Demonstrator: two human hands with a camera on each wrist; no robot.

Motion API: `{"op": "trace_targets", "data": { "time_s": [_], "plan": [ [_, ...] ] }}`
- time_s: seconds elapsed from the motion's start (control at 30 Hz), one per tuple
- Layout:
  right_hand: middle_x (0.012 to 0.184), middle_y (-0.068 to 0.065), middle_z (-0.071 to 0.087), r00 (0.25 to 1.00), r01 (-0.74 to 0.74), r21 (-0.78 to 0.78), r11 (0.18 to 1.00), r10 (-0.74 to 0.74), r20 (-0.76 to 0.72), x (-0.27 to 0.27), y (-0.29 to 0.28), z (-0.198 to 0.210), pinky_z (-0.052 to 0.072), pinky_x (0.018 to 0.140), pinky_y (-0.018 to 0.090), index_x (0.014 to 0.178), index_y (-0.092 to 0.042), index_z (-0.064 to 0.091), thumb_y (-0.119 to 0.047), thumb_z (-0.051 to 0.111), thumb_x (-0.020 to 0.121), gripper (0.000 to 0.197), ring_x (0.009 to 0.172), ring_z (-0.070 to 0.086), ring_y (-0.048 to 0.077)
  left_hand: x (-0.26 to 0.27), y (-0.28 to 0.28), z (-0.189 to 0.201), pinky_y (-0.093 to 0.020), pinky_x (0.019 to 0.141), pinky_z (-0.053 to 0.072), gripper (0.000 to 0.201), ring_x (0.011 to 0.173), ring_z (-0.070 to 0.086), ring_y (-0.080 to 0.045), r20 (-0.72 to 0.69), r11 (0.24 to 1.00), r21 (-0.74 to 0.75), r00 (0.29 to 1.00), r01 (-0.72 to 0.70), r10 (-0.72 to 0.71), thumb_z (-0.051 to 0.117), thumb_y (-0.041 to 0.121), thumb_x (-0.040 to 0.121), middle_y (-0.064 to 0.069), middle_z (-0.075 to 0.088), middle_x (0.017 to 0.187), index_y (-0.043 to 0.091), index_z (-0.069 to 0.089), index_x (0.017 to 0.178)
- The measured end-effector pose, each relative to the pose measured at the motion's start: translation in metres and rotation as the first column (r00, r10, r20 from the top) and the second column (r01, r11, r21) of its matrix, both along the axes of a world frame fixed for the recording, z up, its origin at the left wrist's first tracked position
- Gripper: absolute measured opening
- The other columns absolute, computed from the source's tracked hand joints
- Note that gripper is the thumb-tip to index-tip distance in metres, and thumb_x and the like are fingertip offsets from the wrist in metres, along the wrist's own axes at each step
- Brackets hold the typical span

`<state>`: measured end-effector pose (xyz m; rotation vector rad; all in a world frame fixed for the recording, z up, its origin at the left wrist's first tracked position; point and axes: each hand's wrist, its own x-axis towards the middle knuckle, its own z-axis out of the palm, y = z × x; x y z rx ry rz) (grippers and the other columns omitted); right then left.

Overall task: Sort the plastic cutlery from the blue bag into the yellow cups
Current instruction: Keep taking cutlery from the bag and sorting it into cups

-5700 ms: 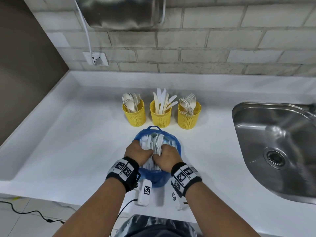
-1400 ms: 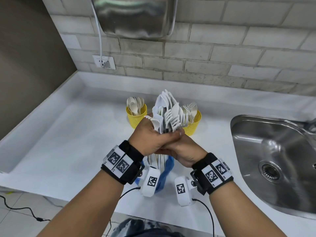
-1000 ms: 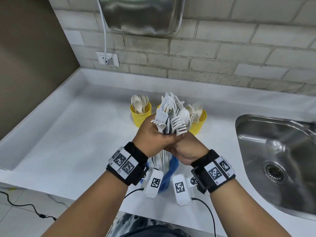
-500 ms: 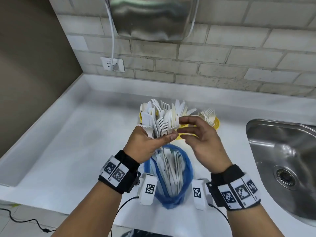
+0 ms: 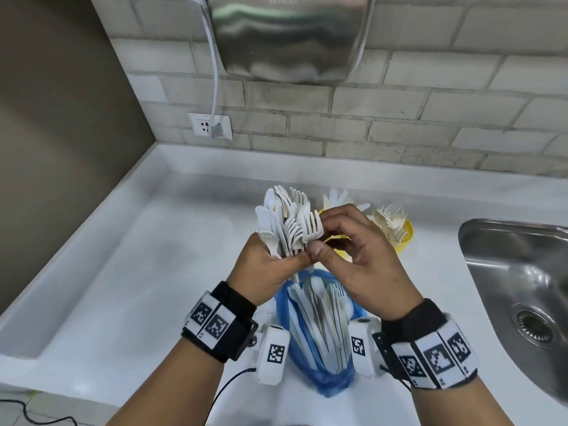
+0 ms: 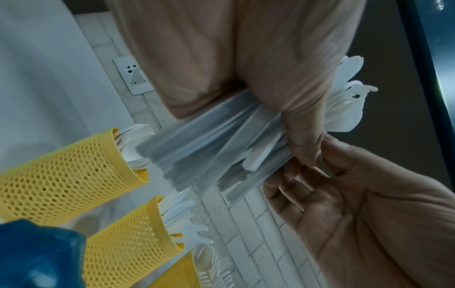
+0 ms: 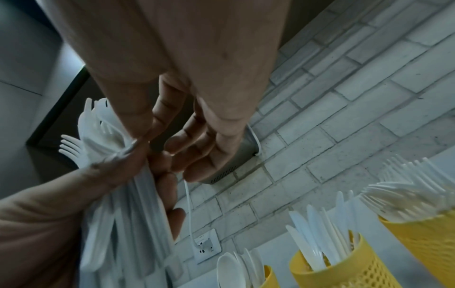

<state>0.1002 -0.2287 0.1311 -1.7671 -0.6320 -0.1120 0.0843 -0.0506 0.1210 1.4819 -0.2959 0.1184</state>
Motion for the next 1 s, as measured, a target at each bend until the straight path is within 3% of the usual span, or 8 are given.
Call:
{"op": "trace_targets", "data": {
  "time_s": [0.27, 0.43, 0.57, 0.63, 0.73, 0.83, 0.9, 1.0],
  "plan": [
    [0.106, 0.007, 0.060, 0.999, 0.036, 0.092, 0.995, -0.036, -0.004, 0.009, 0.004, 0.000, 0.059, 0.083, 0.046, 0.101, -0.007, 0.070, -0.009, 0.068, 0.094, 0.008, 0.096, 0.066, 0.025, 0.012, -0.004, 0.000, -0.023, 0.090, 0.054, 0.043, 0.113, 0.069, -0.013, -0.007, 0.994, -0.071, 0.996, 0.083, -0.084, 0.072, 0.007, 0.082, 0.006, 0.074, 0.116, 0.019, 0.063, 0.122],
    [0.097, 0.011, 0.063, 0.996, 0.048, 0.315, 0.948, -0.022, -0.087, 0.012, 0.002, 0.008, 0.056, 0.078, 0.030, 0.102, -0.013, 0.065, -0.007, 0.064, 0.096, 0.008, 0.089, 0.064, 0.017, 0.016, 0.000, -0.009, -0.047, 0.096, 0.057, 0.035, 0.108, 0.072, -0.025, -0.081, 0.997, 0.025, 0.994, 0.075, -0.073, 0.080, 0.018, 0.082, -0.004, 0.076, 0.112, 0.023, 0.072, 0.116],
    [0.096, 0.013, 0.067, 0.988, 0.073, 0.538, 0.840, 0.011, -0.151, 0.020, -0.001, 0.018, 0.055, 0.087, 0.053, 0.105, -0.009, 0.060, -0.019, 0.066, 0.097, 0.014, 0.093, 0.065, 0.035, 0.012, 0.000, -0.012, -0.033, 0.092, 0.058, 0.023, 0.100, 0.075, -0.023, -0.137, 0.998, 0.040, 0.990, 0.049, -0.043, 0.079, 0.018, 0.081, -0.004, 0.079, 0.101, 0.020, 0.073, 0.103],
    [0.092, 0.013, 0.067, 0.975, 0.068, 0.654, 0.754, 0.090, -0.205, 0.022, -0.002, 0.027, 0.056, 0.085, 0.054, 0.106, -0.015, 0.057, -0.019, 0.059, 0.098, 0.010, 0.085, 0.069, 0.038, 0.012, 0.001, -0.012, -0.032, 0.089, 0.058, 0.016, 0.097, 0.076, -0.024, -0.147, 0.998, 0.044, 0.989, 0.041, -0.034, 0.077, 0.019, 0.083, -0.006, 0.079, 0.097, 0.018, 0.075, 0.098],
    [0.080, 0.008, 0.060, 0.943, 0.129, 0.729, 0.672, 0.143, -0.299, 0.026, -0.004, 0.034, 0.056, 0.064, 0.039, 0.109, -0.019, 0.053, -0.017, 0.046, 0.107, 0.009, 0.061, 0.058, 0.024, 0.015, 0.006, -0.012, -0.038, 0.088, 0.060, 0.012, 0.095, 0.076, -0.027, -0.148, 0.998, 0.053, 0.989, 0.036, -0.028, 0.074, 0.020, 0.086, -0.008, 0.079, 0.097, 0.015, 0.076, 0.096],
    [0.066, 0.003, 0.048, 0.891, 0.297, 0.637, 0.712, 0.035, -0.454, 0.033, -0.003, 0.030, 0.031, 0.042, 0.019, 0.103, -0.013, 0.060, -0.016, 0.038, 0.111, 0.023, 0.043, 0.030, 0.011, 0.017, 0.006, -0.010, -0.039, 0.088, 0.060, 0.017, 0.092, 0.075, -0.030, -0.141, 0.999, 0.030, 0.989, 0.035, -0.030, 0.070, 0.013, 0.089, -0.011, 0.078, 0.097, 0.001, 0.073, 0.101],
    [0.062, 0.004, 0.045, 0.839, 0.340, 0.560, 0.756, 0.026, -0.544, 0.033, -0.002, 0.028, 0.021, 0.039, 0.017, 0.101, -0.007, 0.065, -0.021, 0.037, 0.112, 0.033, 0.040, 0.024, 0.010, 0.017, 0.005, -0.008, -0.035, 0.084, 0.059, 0.022, 0.089, 0.075, -0.031, -0.145, 0.999, -0.005, 0.989, 0.032, -0.032, 0.070, 0.014, 0.088, -0.013, 0.078, 0.097, -0.001, 0.070, 0.104],
    [0.065, 0.004, 0.040, 0.795, 0.269, 0.521, 0.811, 0.119, -0.595, 0.030, -0.001, 0.025, 0.018, 0.042, 0.024, 0.108, 0.000, 0.067, -0.029, 0.038, 0.108, 0.041, 0.044, 0.025, 0.012, 0.016, 0.002, -0.003, -0.031, 0.080, 0.058, 0.021, 0.086, 0.075, -0.028, -0.144, 0.997, -0.061, 0.987, 0.057, -0.065, 0.069, 0.009, 0.088, -0.014, 0.078, 0.096, -0.001, 0.068, 0.107]
  ]
}}
